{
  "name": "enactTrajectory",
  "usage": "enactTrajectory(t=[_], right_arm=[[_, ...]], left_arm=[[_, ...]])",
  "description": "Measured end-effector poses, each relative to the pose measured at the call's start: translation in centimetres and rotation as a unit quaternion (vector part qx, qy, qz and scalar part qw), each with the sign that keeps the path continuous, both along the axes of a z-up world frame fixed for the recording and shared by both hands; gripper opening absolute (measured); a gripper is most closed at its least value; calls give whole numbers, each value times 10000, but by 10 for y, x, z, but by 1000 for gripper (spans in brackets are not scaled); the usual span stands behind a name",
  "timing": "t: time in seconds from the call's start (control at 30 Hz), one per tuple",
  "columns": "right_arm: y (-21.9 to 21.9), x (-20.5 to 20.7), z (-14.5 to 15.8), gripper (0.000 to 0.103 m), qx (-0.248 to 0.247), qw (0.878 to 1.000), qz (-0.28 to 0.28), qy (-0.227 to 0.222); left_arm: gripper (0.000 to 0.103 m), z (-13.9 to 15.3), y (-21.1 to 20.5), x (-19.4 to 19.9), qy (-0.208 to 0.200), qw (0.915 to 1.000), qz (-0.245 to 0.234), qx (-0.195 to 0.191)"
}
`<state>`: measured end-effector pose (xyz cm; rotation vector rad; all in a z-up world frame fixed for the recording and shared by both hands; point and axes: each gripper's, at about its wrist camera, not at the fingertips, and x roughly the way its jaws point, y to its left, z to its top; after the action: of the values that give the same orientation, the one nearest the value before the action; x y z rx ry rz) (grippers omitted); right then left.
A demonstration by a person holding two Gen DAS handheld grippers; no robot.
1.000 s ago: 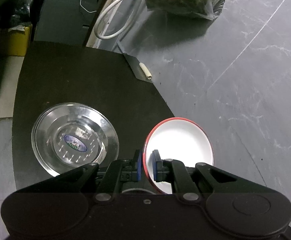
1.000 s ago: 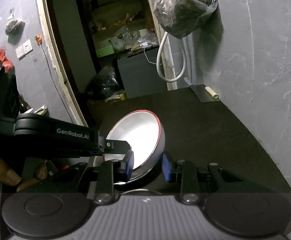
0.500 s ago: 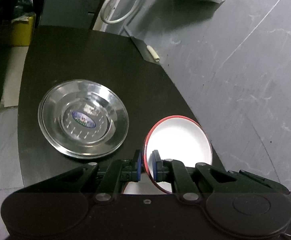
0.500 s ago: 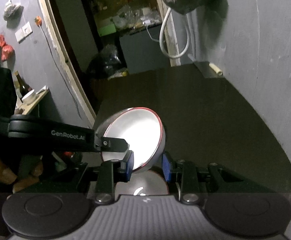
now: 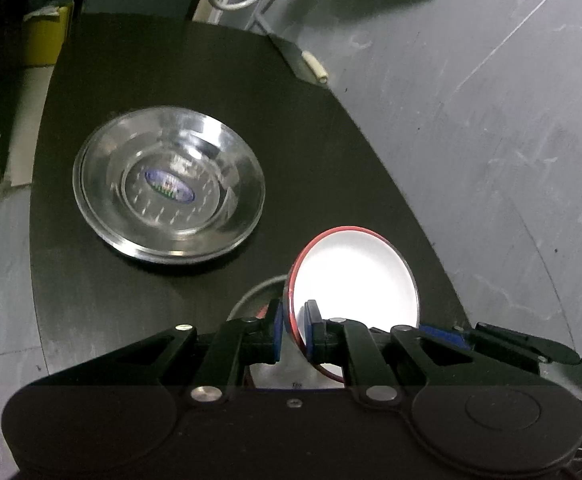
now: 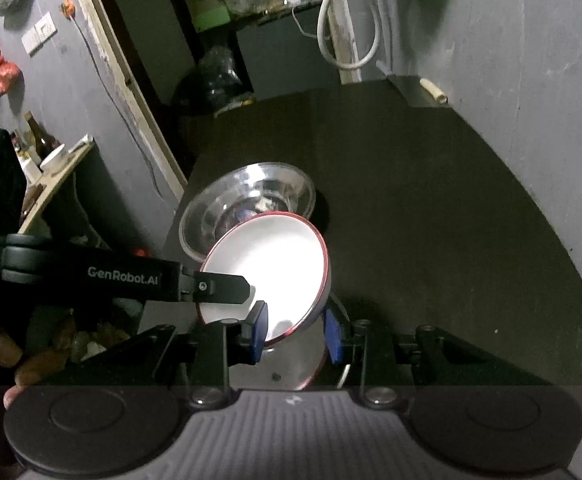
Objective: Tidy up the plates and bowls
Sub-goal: 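Lower the second white bowl into the first white bowl with both grippers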
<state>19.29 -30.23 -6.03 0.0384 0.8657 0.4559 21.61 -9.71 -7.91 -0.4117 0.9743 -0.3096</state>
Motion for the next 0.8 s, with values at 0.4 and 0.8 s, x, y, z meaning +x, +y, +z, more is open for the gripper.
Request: enactTrajectory(t=[0.4, 0.8], right_arm=[[1, 2, -9, 35, -199, 9994, 124, 267], [0, 0, -10, 35, -197, 9990, 245, 330]], left_arm=[[12, -11, -10, -2, 232, 9995, -145, 164], [14, -14, -12, -7, 394, 9988, -161, 230]])
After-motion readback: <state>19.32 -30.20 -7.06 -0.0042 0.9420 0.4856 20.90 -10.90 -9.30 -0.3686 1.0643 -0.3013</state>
